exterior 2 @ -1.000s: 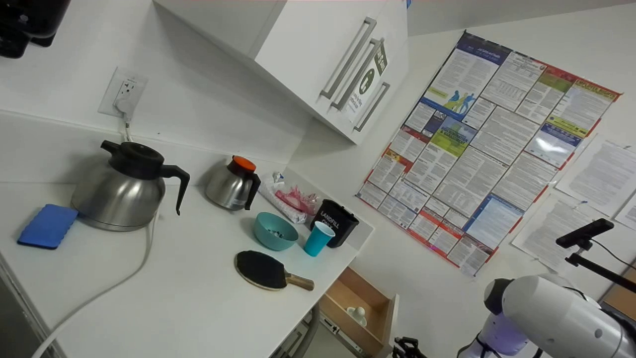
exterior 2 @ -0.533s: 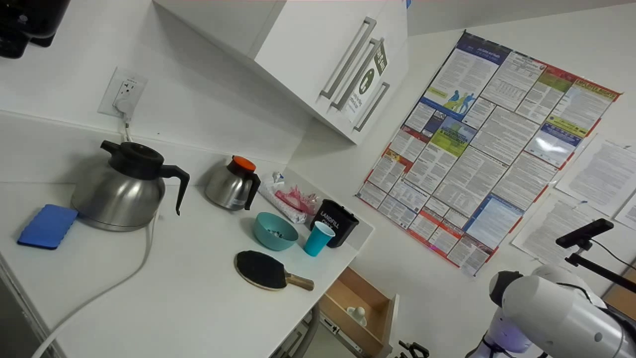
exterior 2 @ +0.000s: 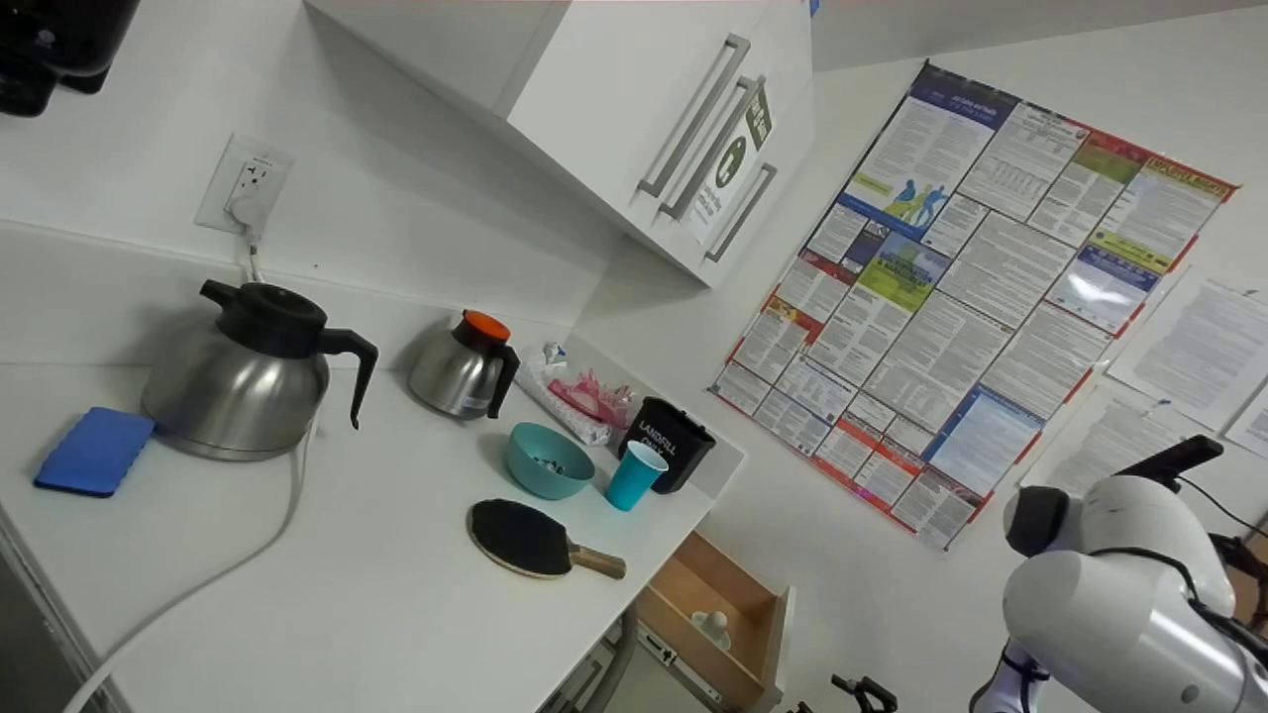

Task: Open the topmost drawer on the right

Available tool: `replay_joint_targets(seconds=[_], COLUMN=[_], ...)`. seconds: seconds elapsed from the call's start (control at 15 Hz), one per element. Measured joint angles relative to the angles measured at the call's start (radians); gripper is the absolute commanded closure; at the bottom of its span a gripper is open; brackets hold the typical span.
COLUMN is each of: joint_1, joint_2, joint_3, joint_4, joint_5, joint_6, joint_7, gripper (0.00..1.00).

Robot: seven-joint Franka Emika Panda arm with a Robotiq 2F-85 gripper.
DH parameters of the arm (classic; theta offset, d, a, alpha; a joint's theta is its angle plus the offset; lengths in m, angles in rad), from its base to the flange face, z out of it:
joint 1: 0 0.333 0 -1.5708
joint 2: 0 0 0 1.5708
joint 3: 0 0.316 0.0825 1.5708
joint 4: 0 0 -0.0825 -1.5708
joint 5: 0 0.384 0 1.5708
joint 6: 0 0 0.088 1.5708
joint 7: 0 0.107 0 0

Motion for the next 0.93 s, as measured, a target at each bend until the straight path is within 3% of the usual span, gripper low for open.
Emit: replay_joint_targets(seconds=[0.47, 0.93], joint_1=[0.208, 0.569], joint_2=[-0.323, -0.699], joint_3=[-0.103, -0.249], joint_4=[-0.338, -0.628], joint_5=[0.006, 0.057], joint_6=[0.169, 0.614], joint_7=[-0.073, -0.022], gripper=[0.0, 0.0])
